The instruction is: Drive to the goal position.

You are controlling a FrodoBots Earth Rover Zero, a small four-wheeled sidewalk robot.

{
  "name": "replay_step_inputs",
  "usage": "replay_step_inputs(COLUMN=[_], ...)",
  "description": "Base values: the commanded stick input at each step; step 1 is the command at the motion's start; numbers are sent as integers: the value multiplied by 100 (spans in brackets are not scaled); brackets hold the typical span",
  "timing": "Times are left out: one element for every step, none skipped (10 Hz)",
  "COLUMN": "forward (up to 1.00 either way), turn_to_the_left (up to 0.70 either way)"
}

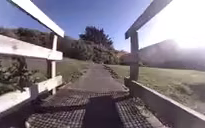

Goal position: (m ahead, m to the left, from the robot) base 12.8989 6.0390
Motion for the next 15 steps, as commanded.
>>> replay_step_inputs(forward=[100,100,100,100,100,100,100,100,100,100,100,100,100,100,100], turn_to_the_left=[24,15,3,1,1,1,1,1,1,1,1,1,1,1,1])
